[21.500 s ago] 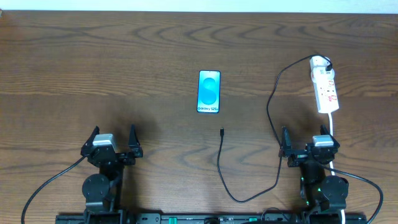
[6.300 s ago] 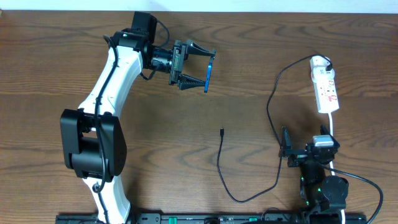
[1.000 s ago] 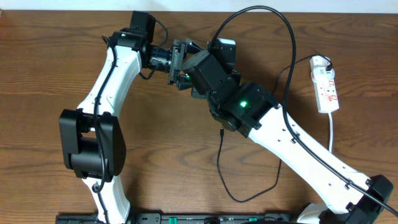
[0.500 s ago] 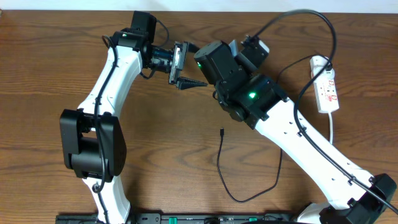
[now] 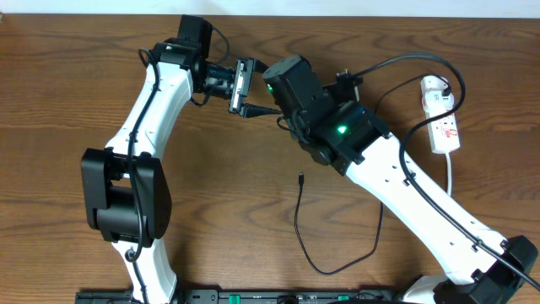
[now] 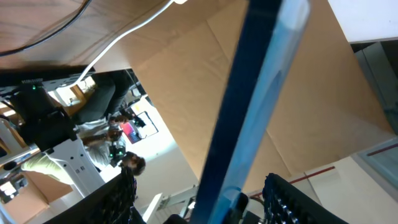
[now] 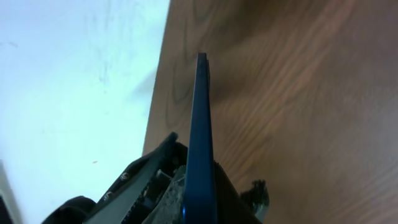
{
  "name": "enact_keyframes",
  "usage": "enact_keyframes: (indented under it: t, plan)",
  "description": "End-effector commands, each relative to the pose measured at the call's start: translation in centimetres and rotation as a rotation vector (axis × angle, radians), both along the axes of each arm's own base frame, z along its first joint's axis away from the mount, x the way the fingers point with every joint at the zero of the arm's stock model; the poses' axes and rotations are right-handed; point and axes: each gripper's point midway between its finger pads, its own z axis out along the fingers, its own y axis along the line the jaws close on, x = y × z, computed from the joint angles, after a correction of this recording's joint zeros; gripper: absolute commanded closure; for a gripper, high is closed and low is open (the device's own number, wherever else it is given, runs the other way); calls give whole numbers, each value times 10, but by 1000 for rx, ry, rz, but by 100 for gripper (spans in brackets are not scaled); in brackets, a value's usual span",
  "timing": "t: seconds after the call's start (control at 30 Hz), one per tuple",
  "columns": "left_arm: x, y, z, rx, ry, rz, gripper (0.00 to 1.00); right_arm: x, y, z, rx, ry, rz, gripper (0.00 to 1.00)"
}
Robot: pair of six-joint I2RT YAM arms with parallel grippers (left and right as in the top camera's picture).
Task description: Plug charger to phone and switch on socket
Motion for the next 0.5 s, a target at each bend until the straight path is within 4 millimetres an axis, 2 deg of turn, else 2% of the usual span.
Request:
enact_keyframes:
  t: [0.0,0.3,0.47]
  plan:
    - [-3,1,13,-3,-25,3,38,-1,0,9,111,9,-94,97]
    - [-3,1,13,-2,-25,4,52,1,2,11,154,8,-120,98]
    - [-3,1,13,-2,-13,6,55,2,4,13,165,-2,-119,98]
